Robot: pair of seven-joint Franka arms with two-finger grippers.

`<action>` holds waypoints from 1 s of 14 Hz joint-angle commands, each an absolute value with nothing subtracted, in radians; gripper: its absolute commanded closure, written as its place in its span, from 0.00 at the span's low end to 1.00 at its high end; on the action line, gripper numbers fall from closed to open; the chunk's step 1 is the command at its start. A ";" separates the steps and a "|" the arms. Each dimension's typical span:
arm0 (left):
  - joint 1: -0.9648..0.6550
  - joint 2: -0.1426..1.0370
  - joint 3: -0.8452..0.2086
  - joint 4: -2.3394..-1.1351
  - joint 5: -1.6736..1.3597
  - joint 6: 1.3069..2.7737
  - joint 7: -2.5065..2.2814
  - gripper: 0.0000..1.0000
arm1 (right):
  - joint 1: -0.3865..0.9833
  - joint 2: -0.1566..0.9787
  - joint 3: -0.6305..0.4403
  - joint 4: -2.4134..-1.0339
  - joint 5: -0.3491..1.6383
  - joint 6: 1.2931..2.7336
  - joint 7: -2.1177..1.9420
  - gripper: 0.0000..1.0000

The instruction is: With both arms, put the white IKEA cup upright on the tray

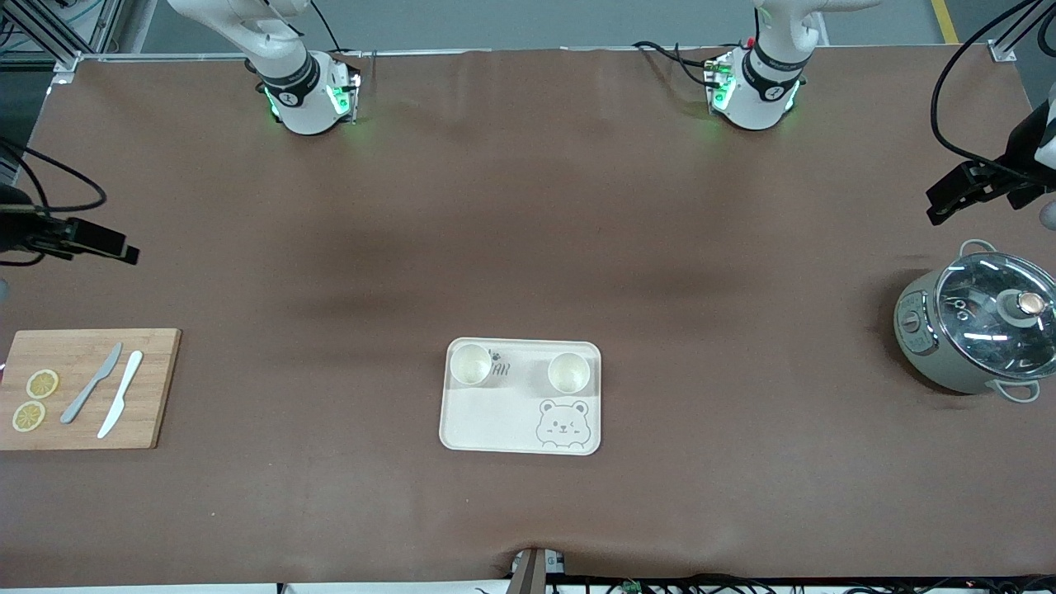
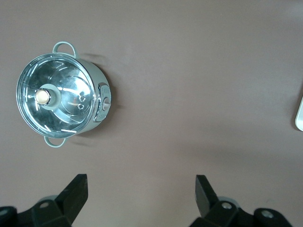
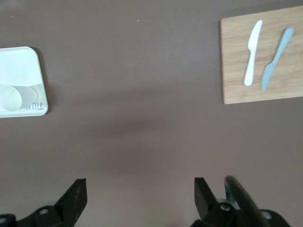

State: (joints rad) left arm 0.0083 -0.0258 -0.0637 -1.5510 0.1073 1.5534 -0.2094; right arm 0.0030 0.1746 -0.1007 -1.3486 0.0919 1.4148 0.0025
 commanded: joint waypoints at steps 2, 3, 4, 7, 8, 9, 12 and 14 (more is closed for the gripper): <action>0.011 -0.043 -0.060 -1.552 0.100 1.545 -0.190 0.00 | -0.006 0.033 -0.080 -1.468 0.035 1.426 -0.023 0.00; 0.011 -0.043 -0.060 -1.551 0.100 1.545 -0.184 0.00 | -0.003 -0.007 -0.078 -1.501 0.031 1.452 -0.023 0.00; 0.011 -0.043 -0.061 -1.549 0.098 1.545 -0.186 0.00 | 0.003 -0.035 -0.074 -1.532 0.017 1.457 -0.023 0.00; 0.009 -0.032 -0.064 -1.531 0.097 1.545 -0.187 0.00 | 0.005 -0.048 -0.063 -1.545 0.002 1.479 -0.040 0.00; 0.008 -0.031 -0.064 -1.531 0.094 1.545 -0.201 0.00 | 0.005 -0.048 -0.064 -1.546 0.002 1.479 -0.073 0.00; 0.008 -0.028 -0.064 -1.529 0.094 1.545 -0.202 0.00 | 0.006 -0.048 -0.064 -1.548 -0.002 1.476 -0.096 0.00; 0.015 -0.029 -0.060 -1.525 0.083 1.552 -0.198 0.00 | 0.000 -0.044 -0.064 -1.551 -0.006 1.471 -0.094 0.00; 0.020 -0.022 -0.060 -1.523 0.052 1.554 -0.187 0.00 | -0.006 -0.043 -0.067 -1.551 -0.006 1.473 -0.095 0.00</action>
State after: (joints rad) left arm 0.0117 -0.0260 -0.0630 -1.5376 0.0800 1.5538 -0.2094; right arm 0.0034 -0.0260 -0.0697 -1.5325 0.0139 1.4615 -0.0819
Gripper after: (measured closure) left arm 0.000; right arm 0.000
